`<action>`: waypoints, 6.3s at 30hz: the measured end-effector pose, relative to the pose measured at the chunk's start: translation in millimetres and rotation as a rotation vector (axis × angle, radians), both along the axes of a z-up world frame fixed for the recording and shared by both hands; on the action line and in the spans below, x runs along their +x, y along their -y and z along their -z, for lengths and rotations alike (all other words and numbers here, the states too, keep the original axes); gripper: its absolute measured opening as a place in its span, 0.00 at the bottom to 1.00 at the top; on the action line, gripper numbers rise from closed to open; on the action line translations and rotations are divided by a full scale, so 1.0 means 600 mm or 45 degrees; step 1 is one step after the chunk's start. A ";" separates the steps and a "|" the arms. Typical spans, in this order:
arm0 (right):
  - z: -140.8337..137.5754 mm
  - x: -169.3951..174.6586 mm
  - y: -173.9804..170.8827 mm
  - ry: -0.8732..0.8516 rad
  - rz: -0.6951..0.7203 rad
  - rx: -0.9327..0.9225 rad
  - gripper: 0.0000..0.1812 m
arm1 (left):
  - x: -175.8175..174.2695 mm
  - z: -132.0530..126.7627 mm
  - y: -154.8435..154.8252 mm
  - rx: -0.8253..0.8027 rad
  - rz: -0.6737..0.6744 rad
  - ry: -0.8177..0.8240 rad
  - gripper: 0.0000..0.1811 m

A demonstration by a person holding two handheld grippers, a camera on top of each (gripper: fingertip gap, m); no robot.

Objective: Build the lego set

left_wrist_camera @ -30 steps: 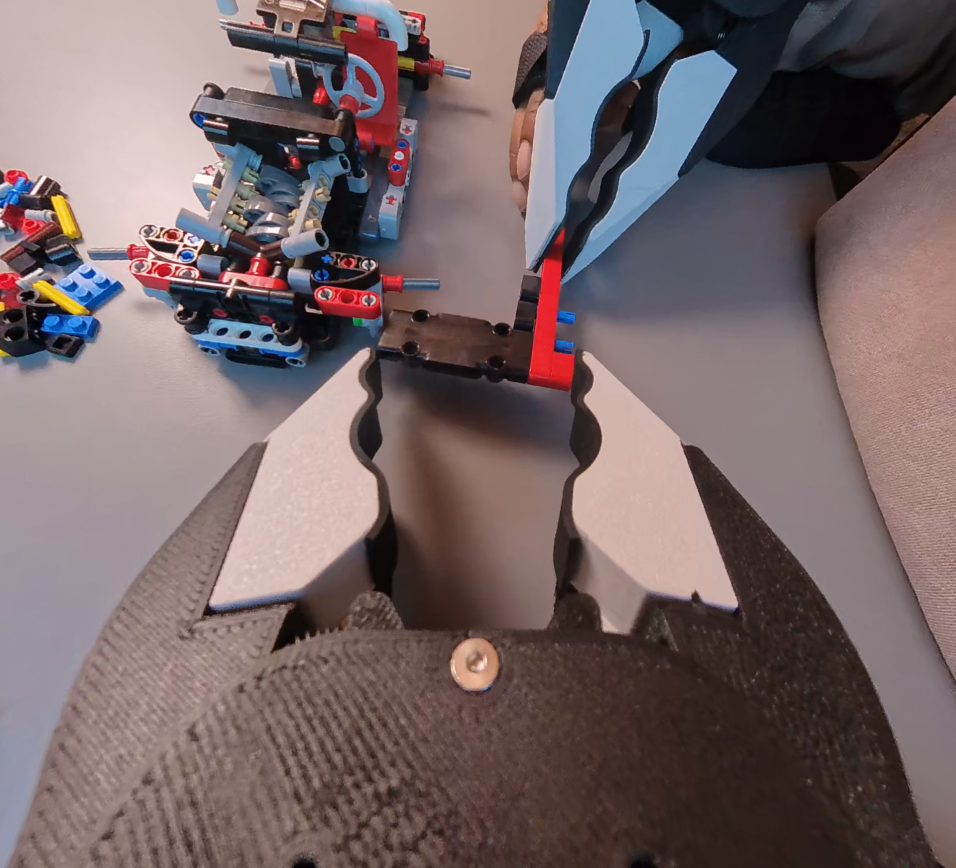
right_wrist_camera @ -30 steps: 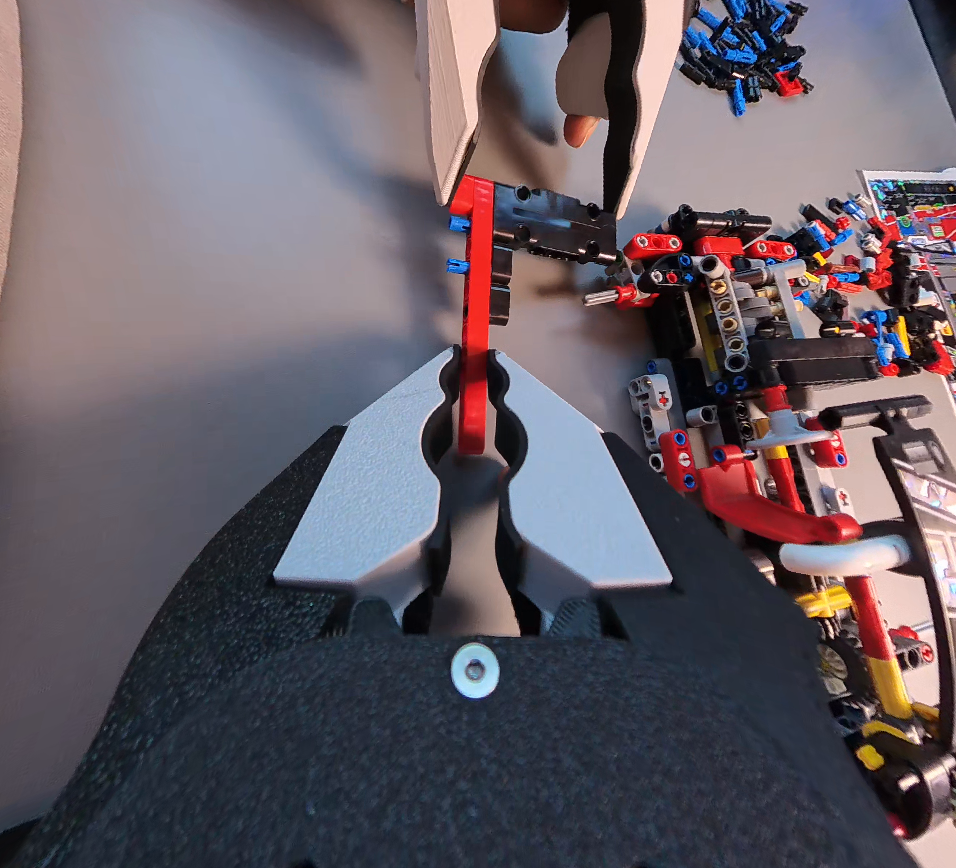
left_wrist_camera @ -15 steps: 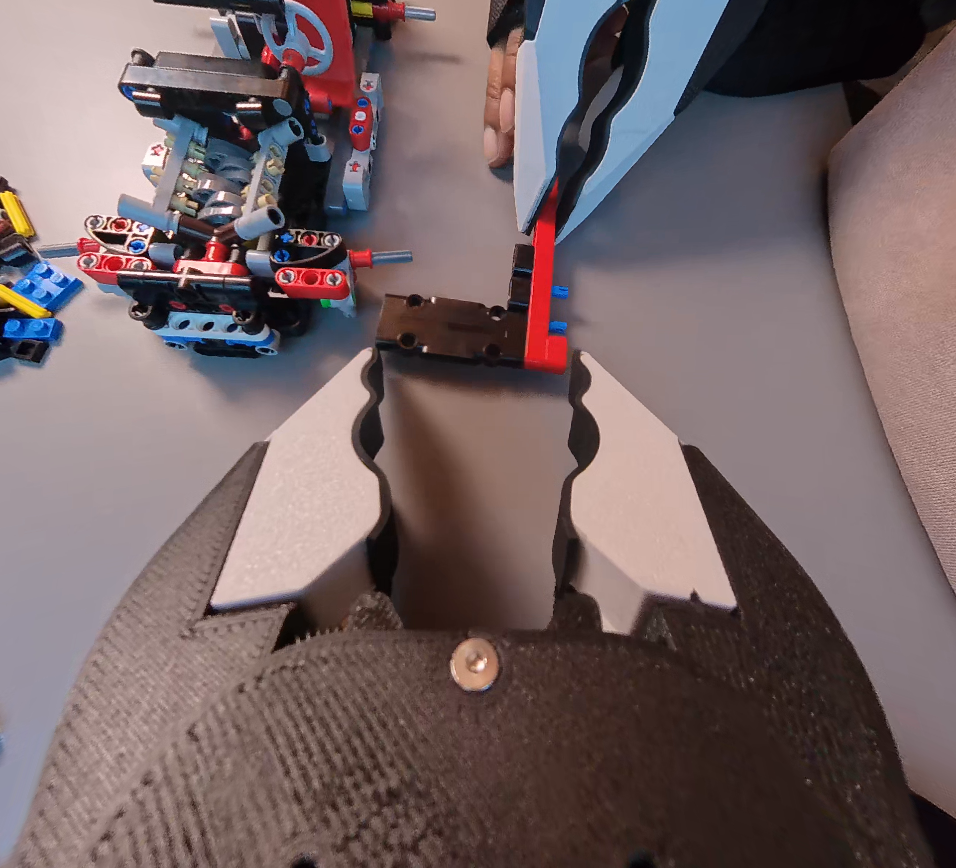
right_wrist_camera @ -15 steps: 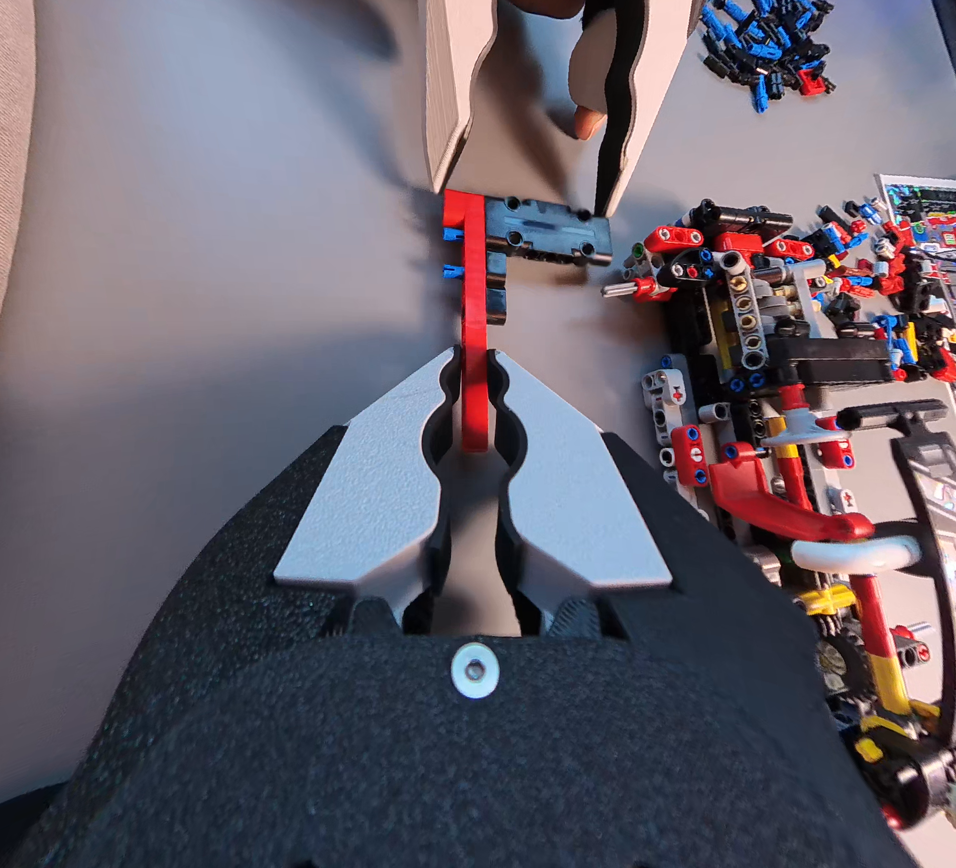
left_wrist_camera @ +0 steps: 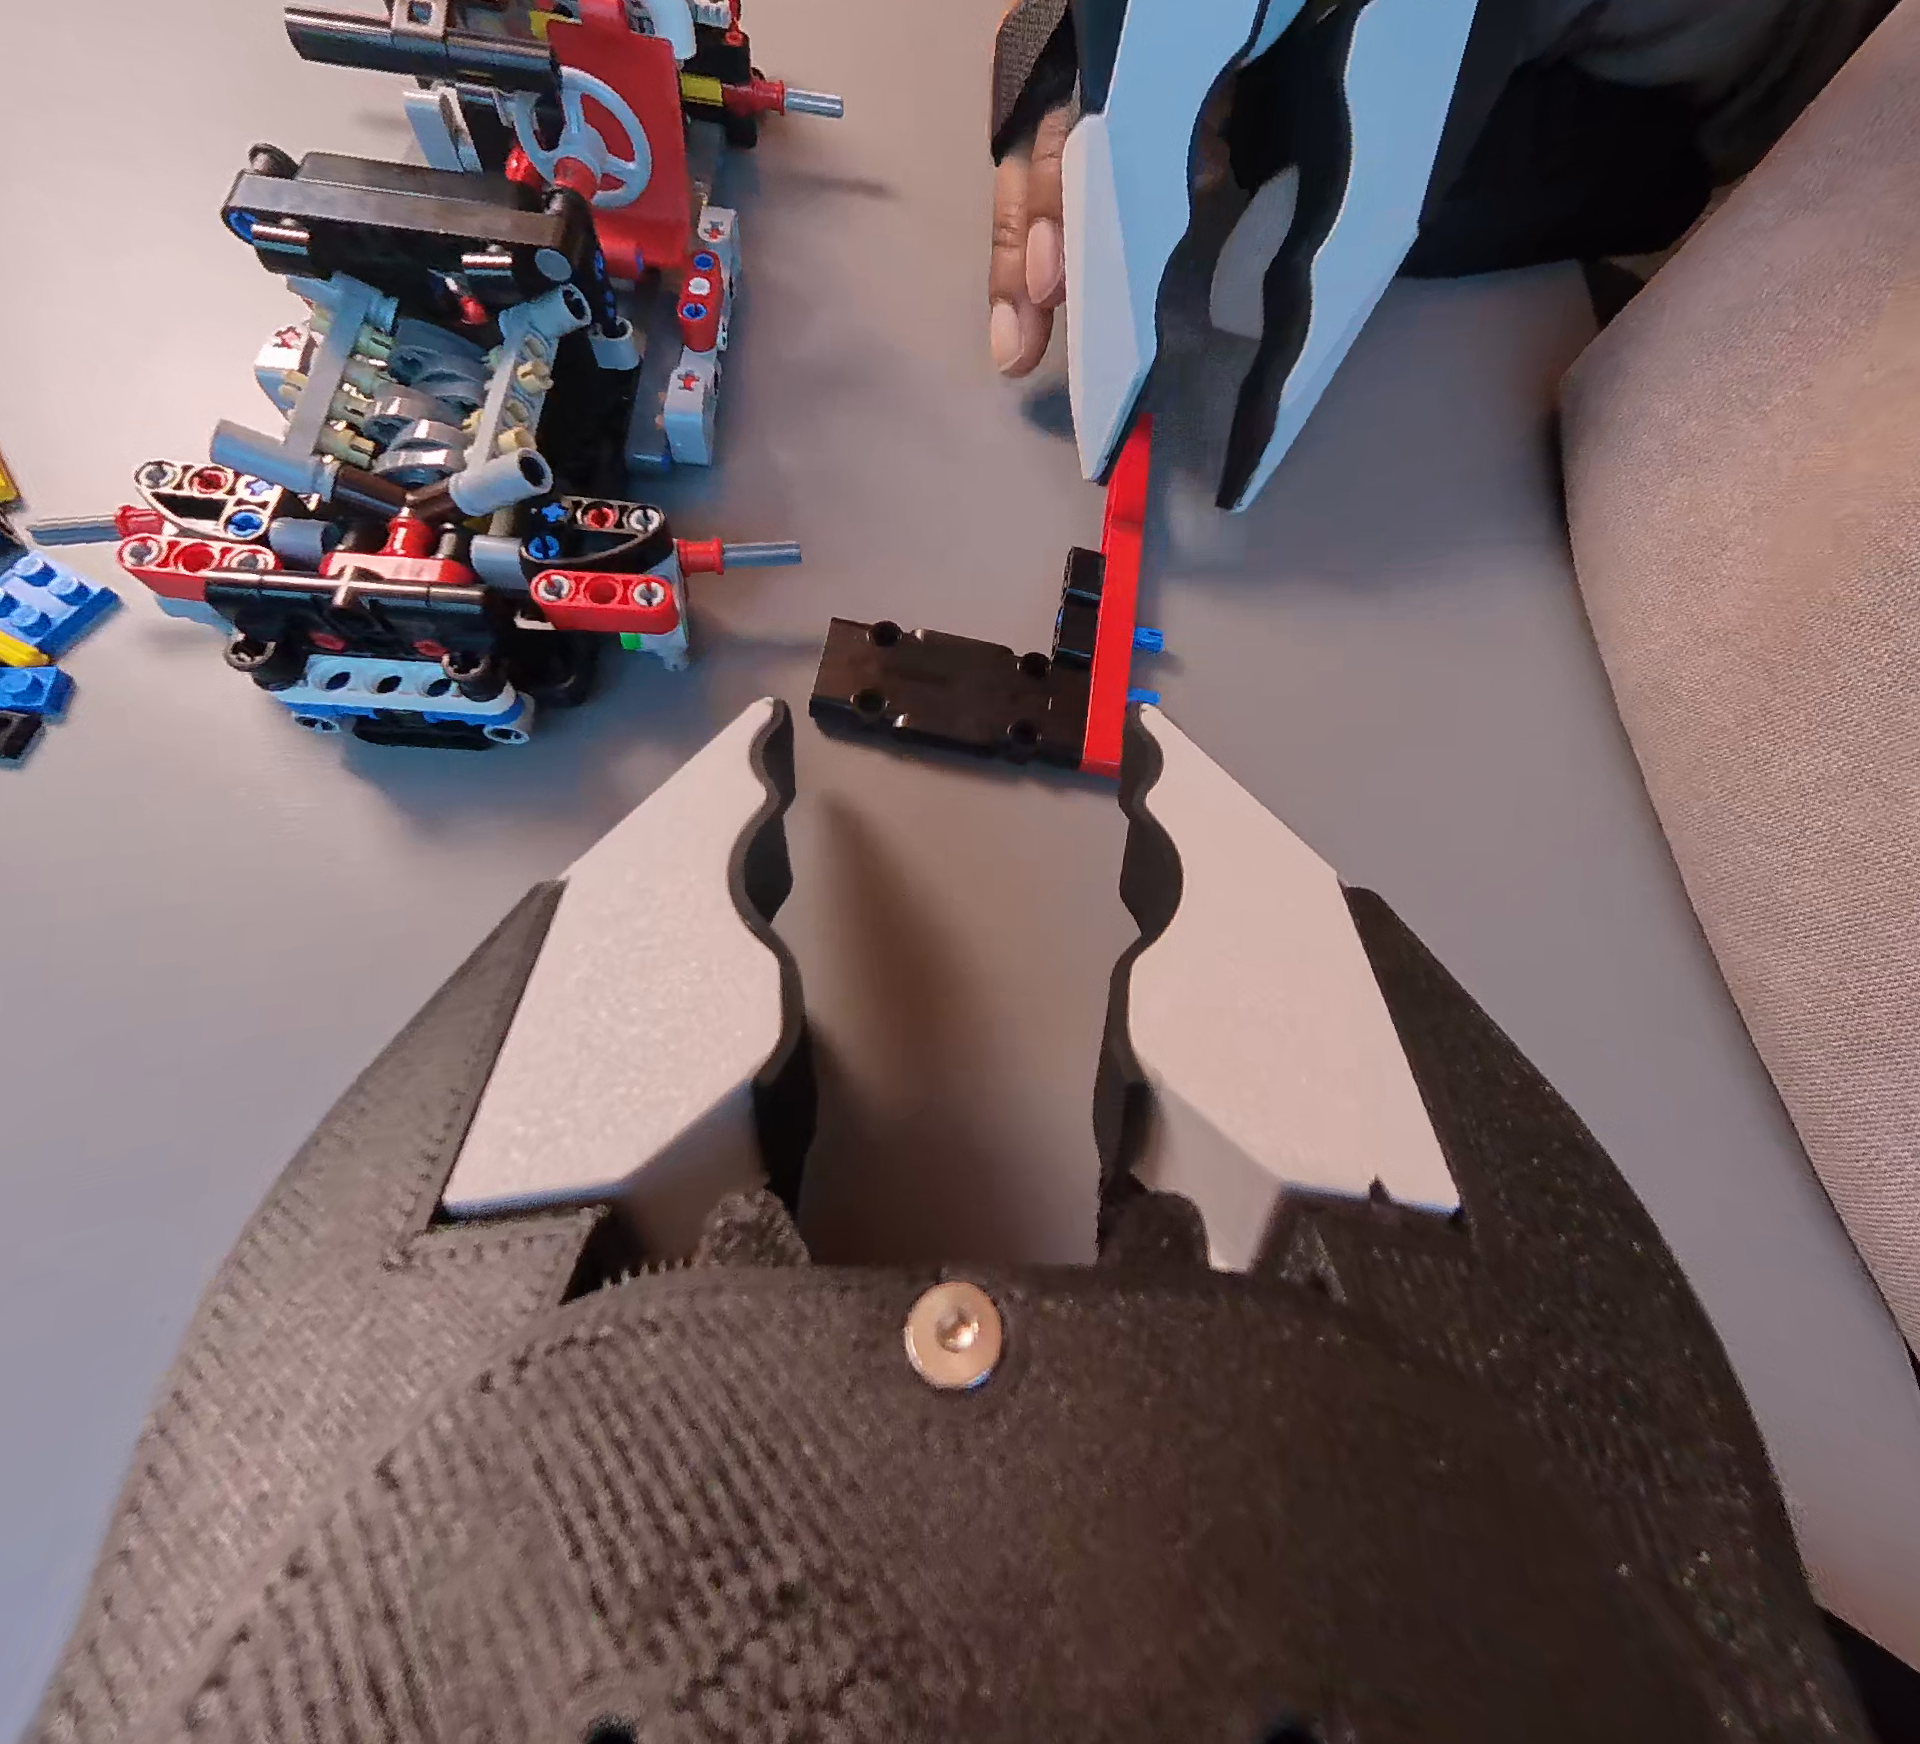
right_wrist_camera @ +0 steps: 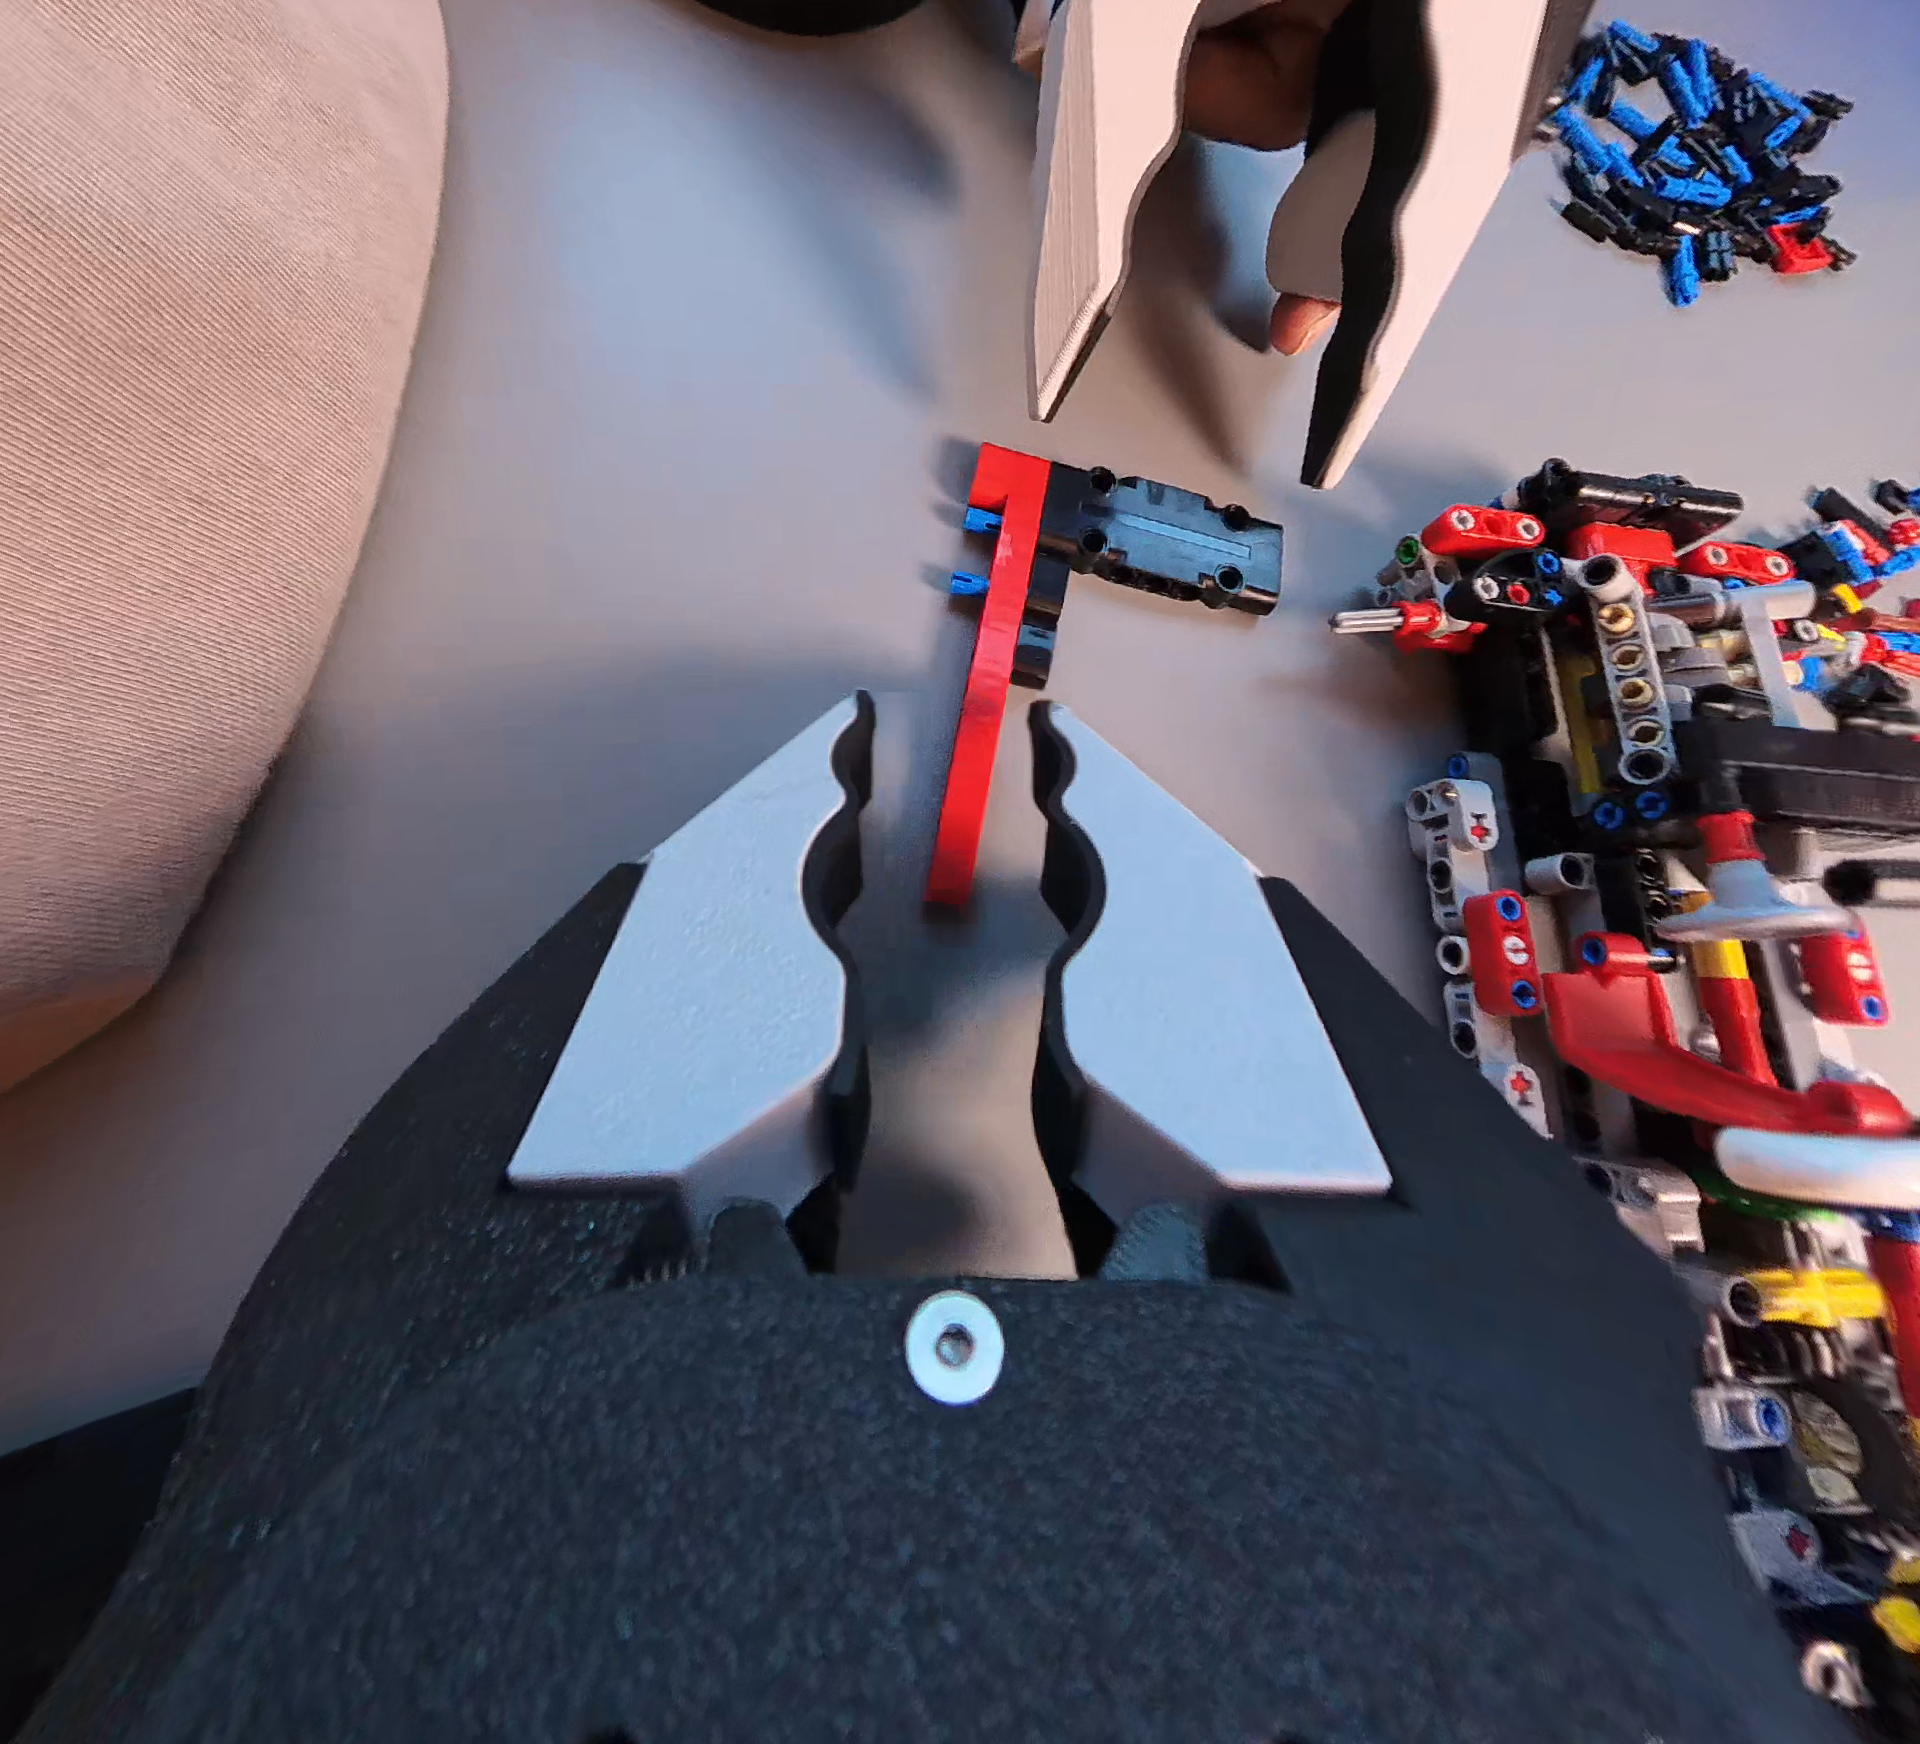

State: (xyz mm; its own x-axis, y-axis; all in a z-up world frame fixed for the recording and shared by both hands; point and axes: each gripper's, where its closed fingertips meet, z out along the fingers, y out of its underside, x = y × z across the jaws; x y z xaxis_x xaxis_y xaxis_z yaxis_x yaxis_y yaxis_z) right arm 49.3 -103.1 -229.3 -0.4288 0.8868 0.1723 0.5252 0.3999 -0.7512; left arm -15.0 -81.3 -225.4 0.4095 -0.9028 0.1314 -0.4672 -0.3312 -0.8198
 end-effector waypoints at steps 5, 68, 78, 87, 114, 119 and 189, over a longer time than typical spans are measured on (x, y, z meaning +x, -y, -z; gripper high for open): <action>-0.102 0.031 -0.082 -0.238 0.223 -0.138 0.24 | -0.010 -0.009 -0.018 0.054 -0.079 -0.001 0.33; -0.018 0.356 -0.298 0.228 1.056 -0.078 0.39 | -0.040 -0.017 -0.064 0.191 -0.305 -0.075 0.32; -0.020 0.343 -0.316 0.364 0.788 0.008 0.50 | -0.042 -0.008 -0.065 0.160 -0.311 -0.075 0.32; -0.013 0.315 -0.316 0.388 0.738 -0.042 0.49 | -0.047 -0.012 -0.066 0.171 -0.320 -0.068 0.32; -0.014 0.279 -0.320 0.297 1.151 -0.090 0.49 | -0.046 -0.015 -0.065 0.193 -0.318 -0.077 0.32; -0.013 0.272 -0.319 0.269 1.196 -0.116 0.49 | -0.045 -0.012 -0.065 0.189 -0.314 -0.083 0.32; -0.043 0.147 -0.184 0.112 1.151 0.017 0.25 | -0.042 -0.006 -0.064 0.182 -0.306 -0.081 0.31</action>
